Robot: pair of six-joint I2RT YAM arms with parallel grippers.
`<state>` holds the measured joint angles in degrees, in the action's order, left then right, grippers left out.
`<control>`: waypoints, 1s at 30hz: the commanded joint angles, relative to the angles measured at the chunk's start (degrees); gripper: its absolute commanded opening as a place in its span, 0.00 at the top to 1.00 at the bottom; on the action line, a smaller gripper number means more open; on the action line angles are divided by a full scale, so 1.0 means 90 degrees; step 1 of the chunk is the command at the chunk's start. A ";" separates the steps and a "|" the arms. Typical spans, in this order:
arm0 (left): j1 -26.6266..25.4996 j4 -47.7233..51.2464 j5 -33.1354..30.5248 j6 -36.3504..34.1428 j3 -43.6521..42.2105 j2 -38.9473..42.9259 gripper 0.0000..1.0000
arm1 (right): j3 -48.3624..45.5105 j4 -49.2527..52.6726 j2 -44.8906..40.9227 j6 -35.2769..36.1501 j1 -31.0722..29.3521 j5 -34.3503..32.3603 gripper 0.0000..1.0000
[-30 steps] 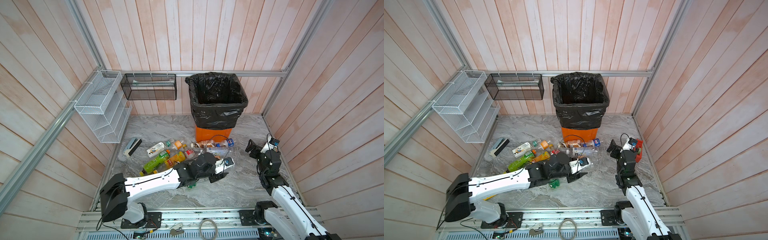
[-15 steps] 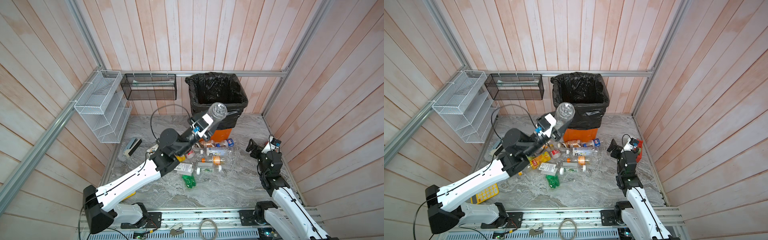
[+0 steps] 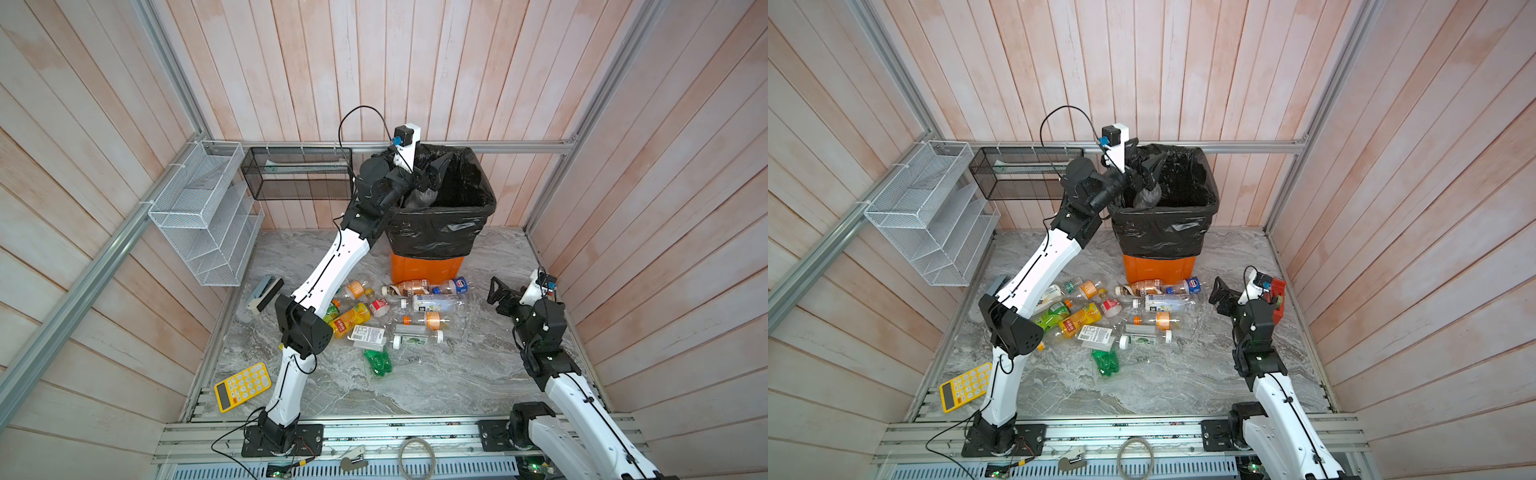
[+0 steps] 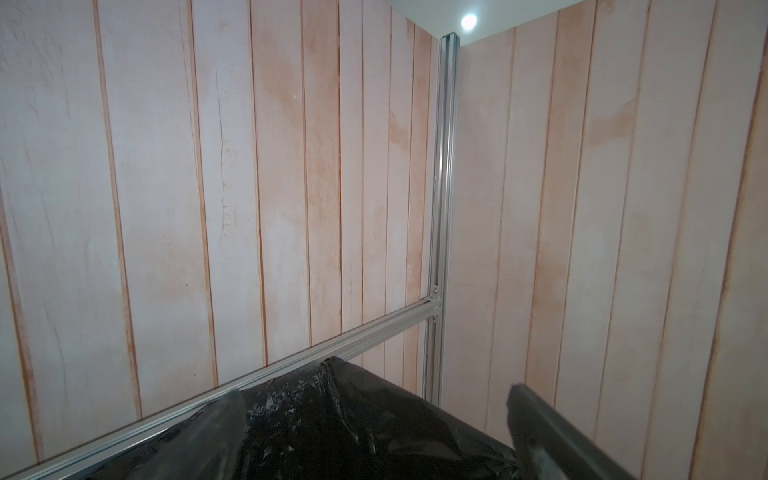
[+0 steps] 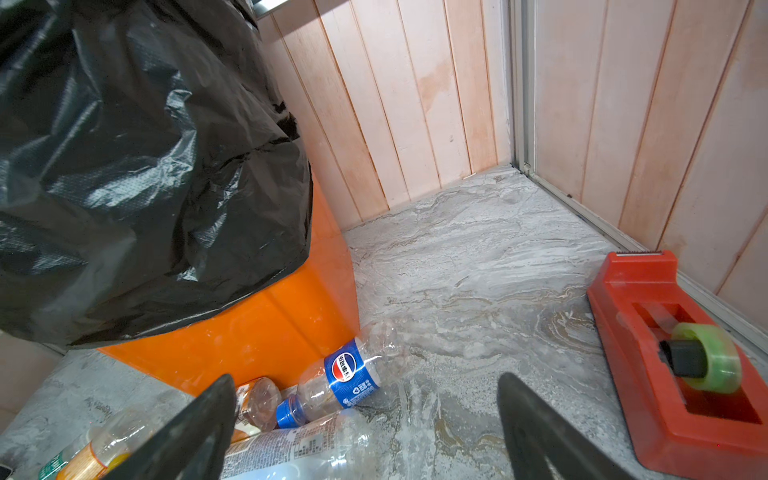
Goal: Throw the plastic bottles in the bin
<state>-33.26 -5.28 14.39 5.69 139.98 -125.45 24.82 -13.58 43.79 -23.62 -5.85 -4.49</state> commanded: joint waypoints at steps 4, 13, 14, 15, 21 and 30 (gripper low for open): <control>-0.0079 -0.1318 -0.0025 0.0277 -0.2018 0.1699 0.00 | 0.0160 0.0274 -0.0157 0.0162 0.0019 0.0118 0.03; -0.0120 -0.2323 -0.0345 -0.0093 -0.5123 0.3662 0.00 | 0.0063 0.0231 -0.0110 0.0124 0.0022 0.0284 0.03; -0.0122 -0.2397 -0.0416 -0.0105 -0.5463 0.3855 0.00 | 0.0059 0.0220 -0.0105 0.0124 0.0025 0.0329 0.03; -0.0123 -0.2428 -0.0505 -0.0226 -0.5808 0.4064 0.00 | 0.0053 0.0192 -0.0086 0.0133 0.0020 0.0388 0.03; -0.0109 -0.2339 -0.1191 -0.0446 -0.7515 0.5146 0.00 | 0.0026 -0.0059 0.0013 0.0163 0.0018 0.0823 0.04; 0.0012 -0.2263 -0.2247 0.0175 -0.9644 0.6320 0.00 | 0.0292 -0.0437 0.0609 0.0587 -0.0456 0.1793 0.07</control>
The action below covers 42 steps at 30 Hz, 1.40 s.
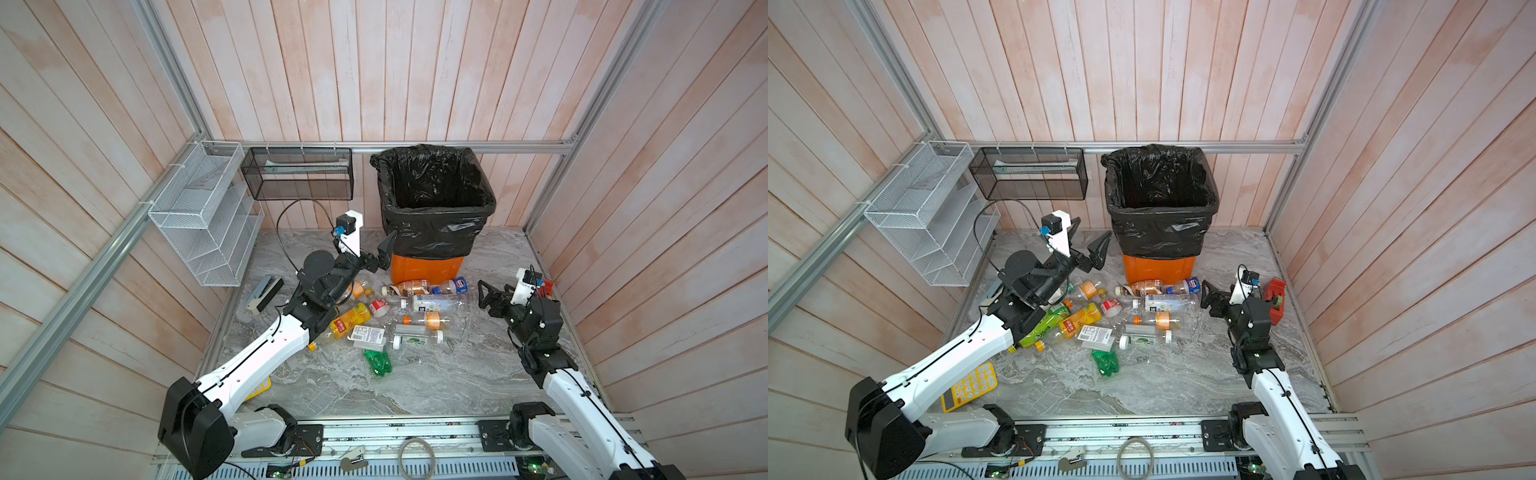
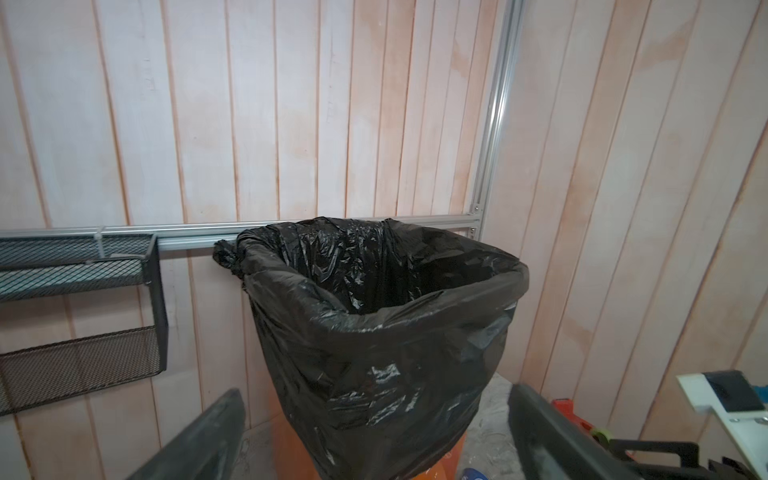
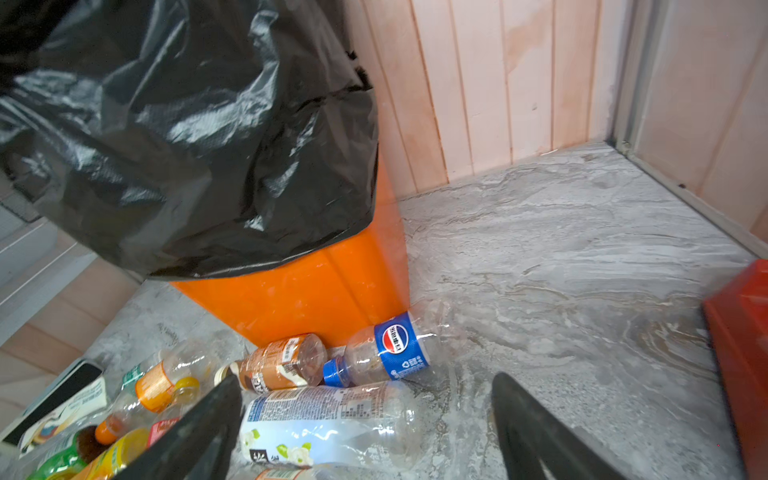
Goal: Throw the plastic bottles in the bin
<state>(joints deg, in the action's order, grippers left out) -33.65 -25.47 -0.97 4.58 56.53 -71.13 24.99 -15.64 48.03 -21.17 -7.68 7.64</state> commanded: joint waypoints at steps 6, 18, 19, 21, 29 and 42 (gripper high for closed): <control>0.0355 0.0070 -0.0789 0.0852 -0.1395 0.0874 0.00 | 0.0708 -0.0152 0.0892 0.0820 -0.1109 0.0733 0.08; 0.1175 0.0856 -0.1092 0.1588 -0.2745 0.2167 0.00 | 0.1911 0.0179 0.2777 0.1788 -0.3033 0.0817 0.08; 0.1211 0.0954 -0.1181 0.1600 -0.2834 0.2301 0.00 | 0.2018 0.0220 0.2939 0.1840 -0.3187 0.0785 0.07; 0.1271 0.1161 -0.1346 0.1595 -0.2992 0.2537 0.01 | 0.2201 0.0305 0.3232 0.1927 -0.3471 0.0748 0.08; 0.1801 0.1879 -0.1361 0.1950 -0.3540 0.3313 0.00 | 0.2895 0.0973 0.4392 0.2498 -0.4506 0.0672 0.08; 0.2011 0.2079 -0.0930 0.2266 -0.3840 0.3380 0.00 | 0.4102 0.2362 0.5625 0.3557 -0.4730 0.1223 0.00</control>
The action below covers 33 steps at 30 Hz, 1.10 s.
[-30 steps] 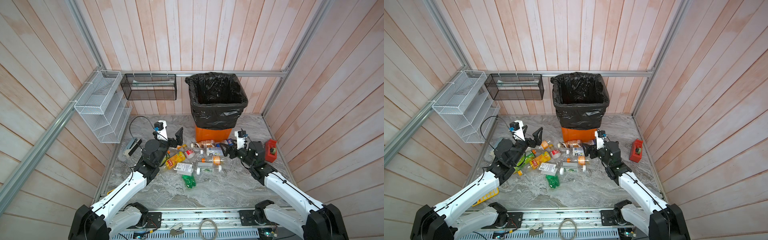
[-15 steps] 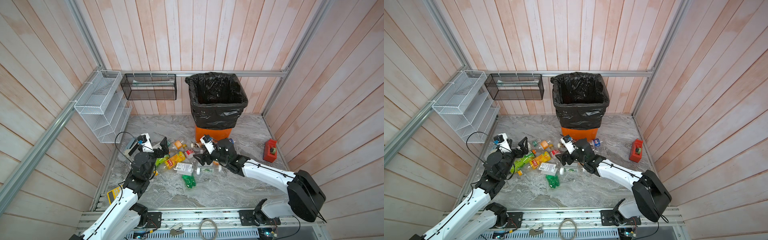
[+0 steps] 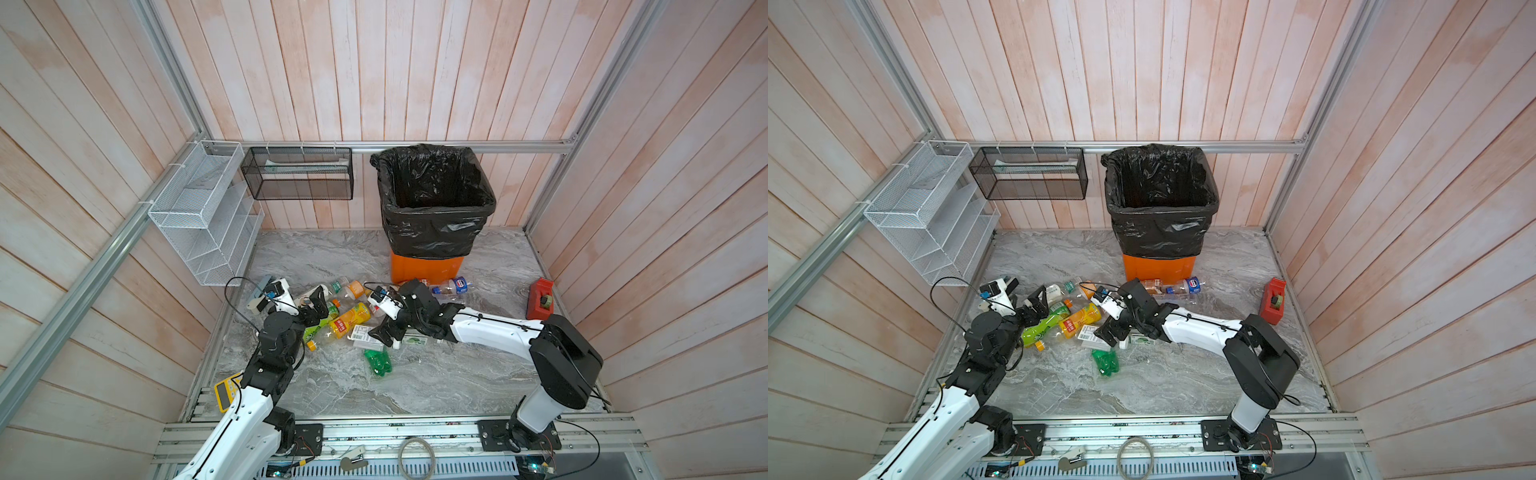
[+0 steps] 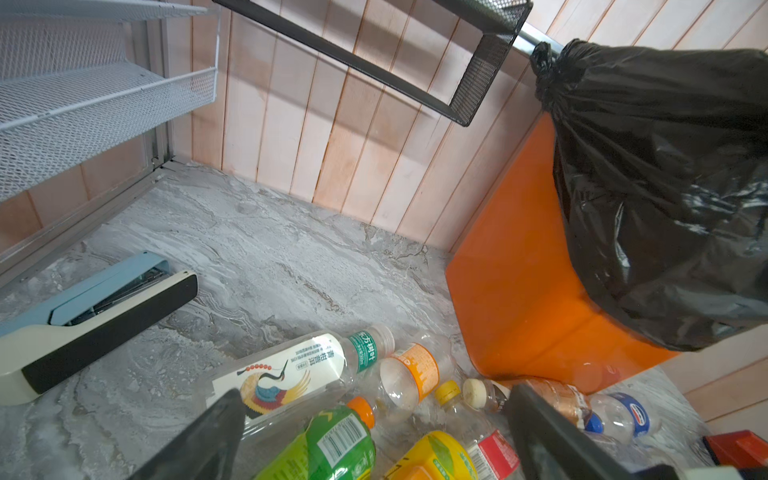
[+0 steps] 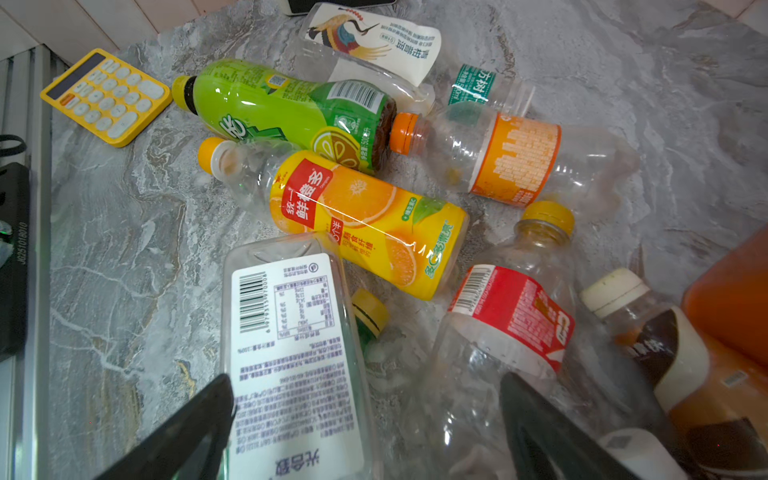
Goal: Throw the plastic bottles in the bin
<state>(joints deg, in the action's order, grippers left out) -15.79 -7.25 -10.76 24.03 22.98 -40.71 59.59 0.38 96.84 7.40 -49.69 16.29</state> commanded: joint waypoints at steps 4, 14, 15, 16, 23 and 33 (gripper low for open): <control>0.0038 0.0080 0.0192 0.0103 -0.0112 -0.0041 0.00 | 0.0447 0.0859 0.0390 0.0582 -0.0156 0.0374 0.00; 0.0048 0.0068 0.0201 0.0114 -0.0171 -0.0057 0.00 | 0.0769 0.1327 0.0758 0.0758 -0.0260 0.0445 0.02; 0.0054 0.0073 0.0205 0.0121 -0.0180 -0.0064 0.00 | 0.0797 0.1377 0.0780 0.0770 -0.0267 0.0448 0.02; 0.0059 0.0073 0.0209 0.0114 -0.0181 -0.0059 0.00 | 0.0819 0.1400 0.0798 0.0782 -0.0284 0.0437 0.03; 0.0066 0.0059 0.0210 0.0137 -0.0230 -0.0055 0.00 | 0.0932 0.1581 0.0944 0.0887 -0.0313 0.0406 0.09; 0.0080 0.0065 0.0239 0.0183 -0.0267 -0.0046 0.00 | 0.0944 0.1459 0.0853 0.0848 -0.0323 0.0475 0.36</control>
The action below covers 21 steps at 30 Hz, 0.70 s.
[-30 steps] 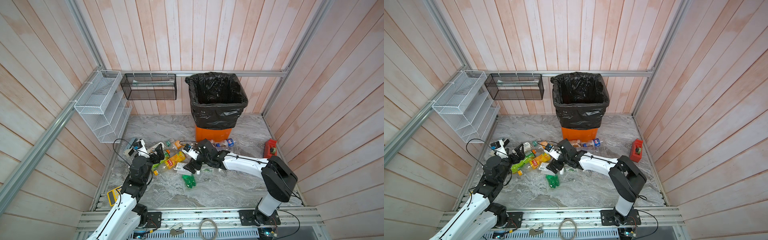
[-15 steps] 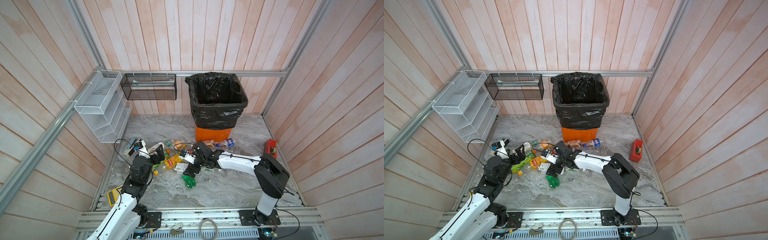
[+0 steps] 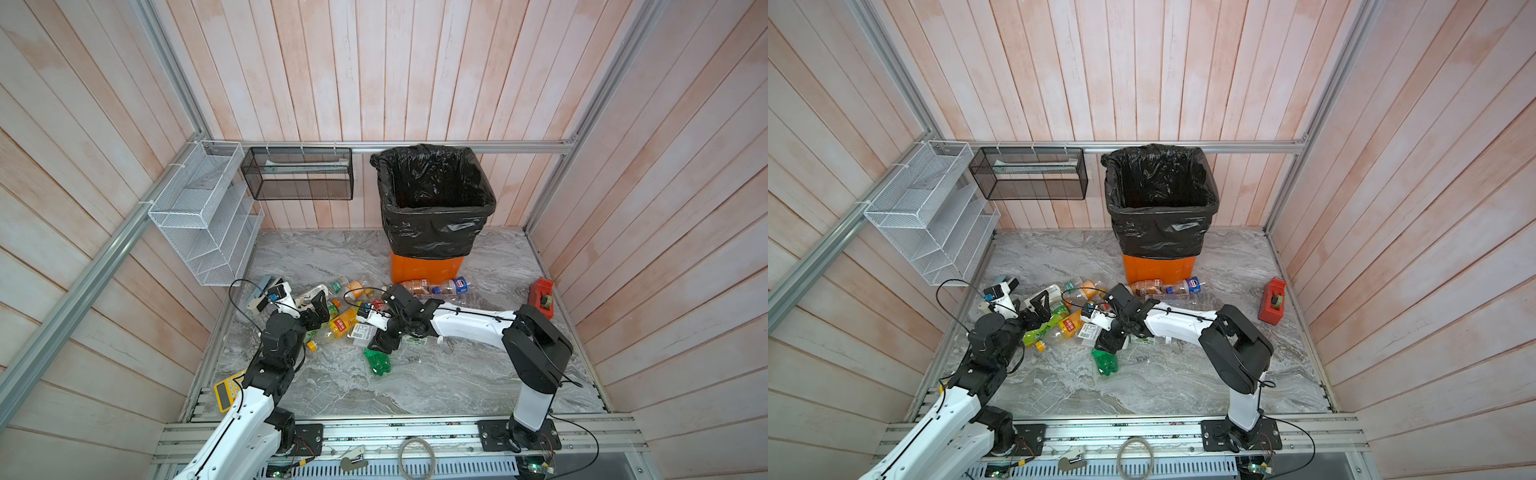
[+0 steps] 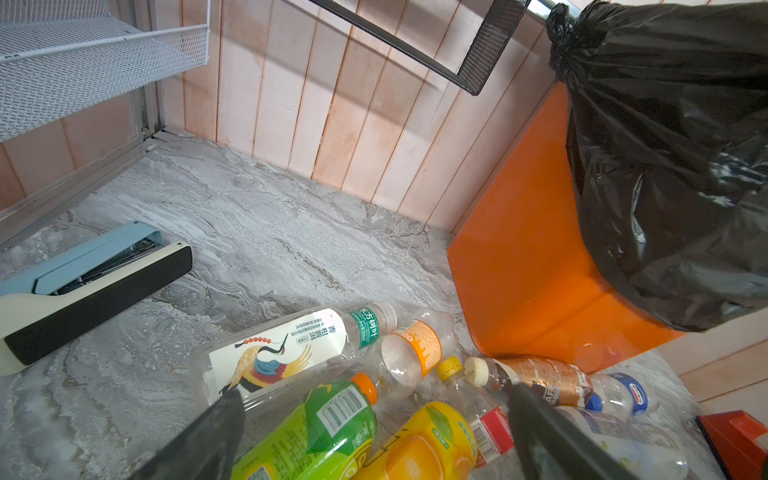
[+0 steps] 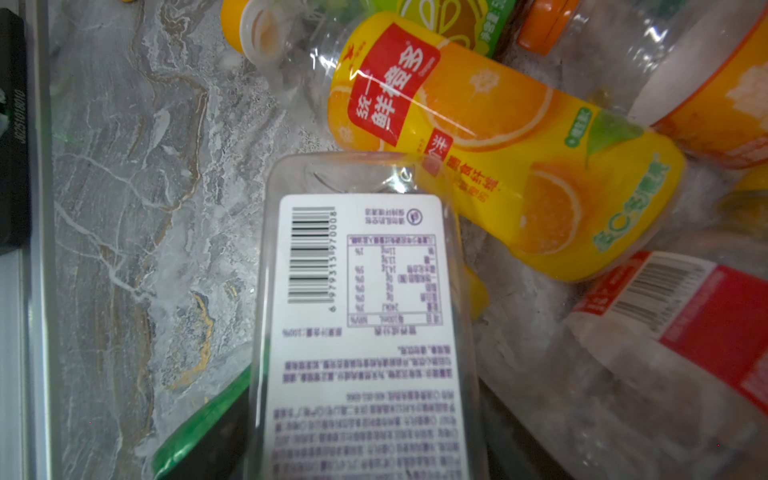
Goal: Throw the plastic bottles in the bin
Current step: 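Grasp the clear square bottle with the right gripper and lift it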
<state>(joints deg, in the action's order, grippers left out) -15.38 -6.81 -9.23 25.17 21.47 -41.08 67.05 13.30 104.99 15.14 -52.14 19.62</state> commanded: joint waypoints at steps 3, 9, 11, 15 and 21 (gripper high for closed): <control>0.0038 0.0022 0.0088 0.0079 -0.0101 0.0008 0.00 | -0.0001 -0.0102 -0.0308 -0.0076 -0.0052 0.0142 0.38; 0.0033 0.0005 0.0108 0.0089 -0.0101 0.0003 0.00 | -0.0486 -0.0528 -0.1378 -0.0273 -0.0048 0.0010 0.40; 0.0039 -0.0004 0.0118 0.0084 -0.0101 -0.0005 0.01 | -0.0764 -0.0766 -0.1903 -0.0356 -0.0039 -0.0212 0.41; 0.0043 -0.0031 0.0163 0.0079 -0.0111 -0.0038 0.00 | -0.1455 -0.1476 -0.3266 -0.0517 -0.0043 -0.1140 0.43; 0.0031 -0.0204 0.0379 0.0006 -0.0174 -0.0042 0.00 | -0.2306 -0.2696 -0.5435 -0.0372 -0.0026 -0.3080 0.43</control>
<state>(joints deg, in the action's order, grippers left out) -15.31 -7.27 -7.49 25.74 21.02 -41.47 47.97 -2.37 61.73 11.81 -52.31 3.16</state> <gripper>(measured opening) 0.996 0.658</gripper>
